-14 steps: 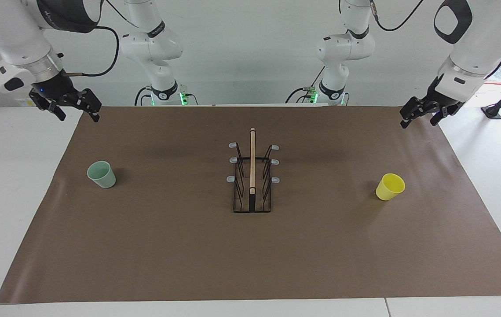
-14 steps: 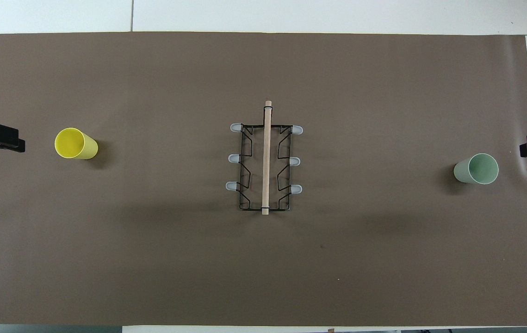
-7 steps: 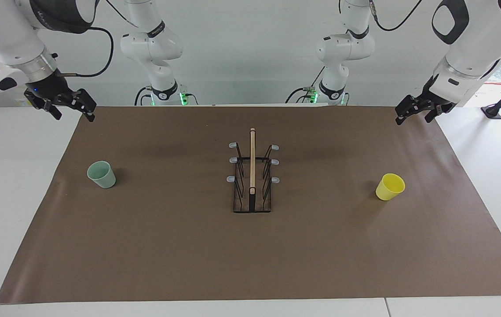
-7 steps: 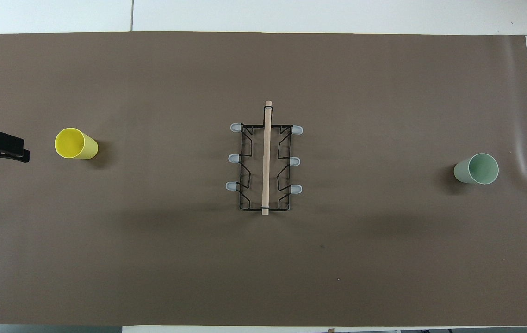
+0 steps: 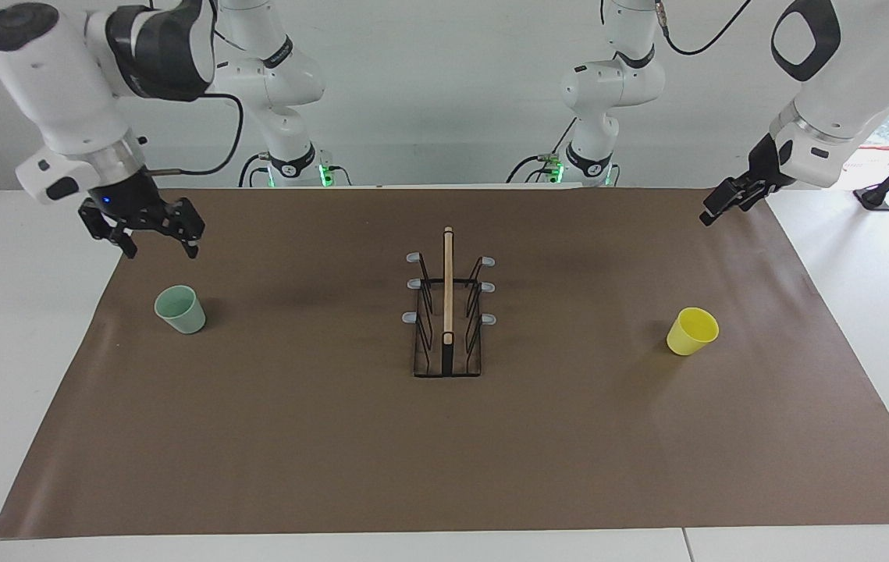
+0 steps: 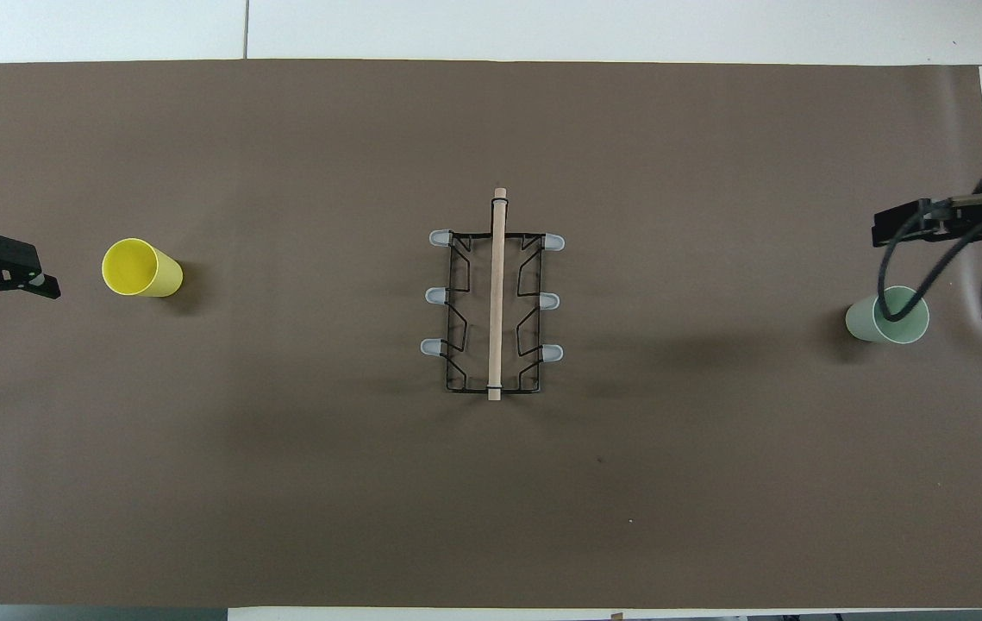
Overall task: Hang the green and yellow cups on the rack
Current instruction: 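Reach the left gripper to the yellow cup while the right gripper reaches the green cup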
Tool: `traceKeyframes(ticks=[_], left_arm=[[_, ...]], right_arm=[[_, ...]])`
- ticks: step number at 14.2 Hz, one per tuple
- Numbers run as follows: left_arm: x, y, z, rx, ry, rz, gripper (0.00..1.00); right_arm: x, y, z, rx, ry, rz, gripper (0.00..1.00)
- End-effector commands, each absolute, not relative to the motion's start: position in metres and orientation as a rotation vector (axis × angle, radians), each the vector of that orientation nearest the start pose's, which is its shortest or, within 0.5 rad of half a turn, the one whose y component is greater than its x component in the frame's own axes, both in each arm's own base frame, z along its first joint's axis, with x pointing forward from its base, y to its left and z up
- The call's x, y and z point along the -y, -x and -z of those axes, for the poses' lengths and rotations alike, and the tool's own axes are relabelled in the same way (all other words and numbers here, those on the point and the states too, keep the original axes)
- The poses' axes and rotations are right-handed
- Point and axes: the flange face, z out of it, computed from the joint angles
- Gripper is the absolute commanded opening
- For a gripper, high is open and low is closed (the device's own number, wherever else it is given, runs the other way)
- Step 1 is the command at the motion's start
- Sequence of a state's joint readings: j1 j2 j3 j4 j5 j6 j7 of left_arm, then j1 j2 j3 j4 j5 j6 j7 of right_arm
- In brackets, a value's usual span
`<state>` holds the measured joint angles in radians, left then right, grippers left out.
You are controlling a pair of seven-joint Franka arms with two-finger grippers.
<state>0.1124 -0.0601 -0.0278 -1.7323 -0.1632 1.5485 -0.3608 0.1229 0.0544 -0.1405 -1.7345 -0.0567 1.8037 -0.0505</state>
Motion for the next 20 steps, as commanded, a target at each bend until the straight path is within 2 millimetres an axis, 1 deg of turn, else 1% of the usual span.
traceKeyframes(ticks=[1, 2, 3, 4, 5, 6, 7, 8, 9, 10, 11, 12, 13, 14, 15, 16, 17, 18, 19, 20], left_arm=[[-0.042, -0.536, -0.562, 1.212, 3.102, -0.300, 1.00], [-0.052, -0.537, -0.550, 1.448, 3.024, -0.379, 1.00], [-0.056, -0.536, -0.538, 1.570, 2.970, -0.434, 1.00], [-0.059, -0.539, -0.526, 1.634, 2.939, -0.484, 1.00], [-0.068, -0.546, -0.508, 1.751, 2.872, -0.559, 1.00], [-0.073, -0.553, -0.495, 1.905, 2.783, -0.629, 1.00], [-0.083, -0.562, -0.482, 2.074, 2.690, -0.662, 1.00], [-0.096, -0.568, -0.468, 2.205, 2.599, -0.686, 1.00], [-0.100, -0.575, -0.456, 2.313, 2.527, -0.702, 1.00], [-0.109, -0.581, -0.445, 2.422, 2.455, -0.703, 1.00], [-0.126, -0.583, -0.436, 2.539, 2.380, -0.718, 1.00], [-0.141, -0.584, -0.422, 2.740, 2.254, -0.744, 1.00], [-0.152, -0.581, -0.410, 2.875, 2.172, -0.741, 1.00], [-0.155, -0.580, -0.397, 2.917, 2.130, -0.735, 1.00], [-0.156, -0.582, -0.380, 2.925, 2.098, -0.760, 1.00], [-0.160, -0.582, -0.367, 2.949, 2.063, -0.771, 1.00], [-0.167, -0.576, -0.352, 3.015, 1.993, -0.766, 1.00], [-0.171, -0.571, -0.342, 3.061, 1.943, -0.736, 1.00], [-0.170, -0.562, -0.322, 3.065, 1.928, -0.733, 1.00], [-0.167, -0.555, -0.310, 3.079, 1.933, -0.740, 1.00]], right_arm=[[-0.021, -0.594, -0.498, 0.255, 3.303, -0.098, 1.00], [-0.032, -0.594, -0.486, 0.340, 3.348, -0.169, 1.00], [-0.043, -0.595, -0.472, 0.402, 3.375, -0.226, 1.00], [-0.045, -0.596, -0.463, 0.426, 3.390, -0.260, 1.00], [-0.046, -0.599, -0.450, 0.484, 3.416, -0.314, 1.00], [-0.049, -0.599, -0.445, 0.571, 3.447, -0.391, 1.00], [-0.054, -0.598, -0.438, 0.700, 3.474, -0.492, 1.00], [-0.060, -0.600, -0.420, 0.844, 3.467, -0.643, 1.00], [-0.072, -0.604, -0.405, 0.981, 3.448, -0.804, 1.00], [-0.080, -0.608, -0.389, 1.093, 3.427, -0.917, 1.00], [-0.081, -0.610, -0.375, 1.155, 3.408, -0.975, 1.00], [-0.092, -0.611, -0.360, 1.254, 3.380, -1.034, 1.00], [-0.102, -0.610, -0.351, 1.357, 3.360, -1.086, 1.00], [-0.103, -0.610, -0.343, 1.475, 3.310, -1.192, 1.00], [-0.105, -0.609, -0.339, 1.646, 3.186, -1.317, 1.00], [-0.103, -0.609, -0.334, 1.861, 2.999, -1.488, 1.00], [-0.106, -0.608, -0.324, 2.022, 2.814, -1.643, 1.00], [-0.113, -0.607, -0.315, 2.082, 2.739, -1.697, 1.00], [-0.115, -0.603, -0.309, 2.082, 2.710, -1.704, 1.00], [-0.123, -0.601, -0.307, 2.102, 2.699, -1.689, 1.00]])
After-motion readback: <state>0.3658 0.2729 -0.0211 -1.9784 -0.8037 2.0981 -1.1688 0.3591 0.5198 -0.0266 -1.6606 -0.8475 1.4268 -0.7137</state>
